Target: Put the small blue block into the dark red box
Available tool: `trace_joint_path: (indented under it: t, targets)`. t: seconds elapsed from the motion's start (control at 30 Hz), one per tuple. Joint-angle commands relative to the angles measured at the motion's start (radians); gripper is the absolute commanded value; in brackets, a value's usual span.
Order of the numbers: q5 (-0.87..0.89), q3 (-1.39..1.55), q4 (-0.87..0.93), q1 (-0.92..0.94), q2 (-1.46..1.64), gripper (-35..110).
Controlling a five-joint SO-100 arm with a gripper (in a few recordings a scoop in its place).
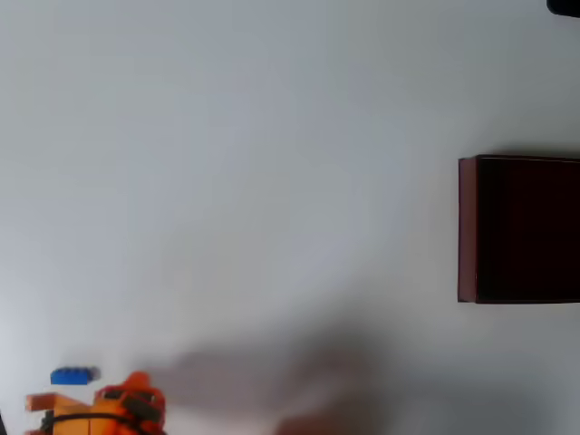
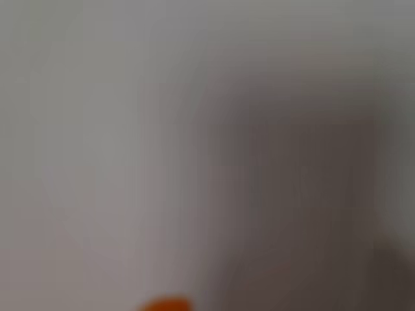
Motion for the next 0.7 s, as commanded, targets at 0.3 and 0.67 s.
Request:
trace_joint_path:
  t: [0.3,0.67]
  targets:
    - [0.066,-0.239,-0.086,-0.121,-0.348,20]
    - [-0.029,-0.342,-0.097,-0.060,-0.410,20]
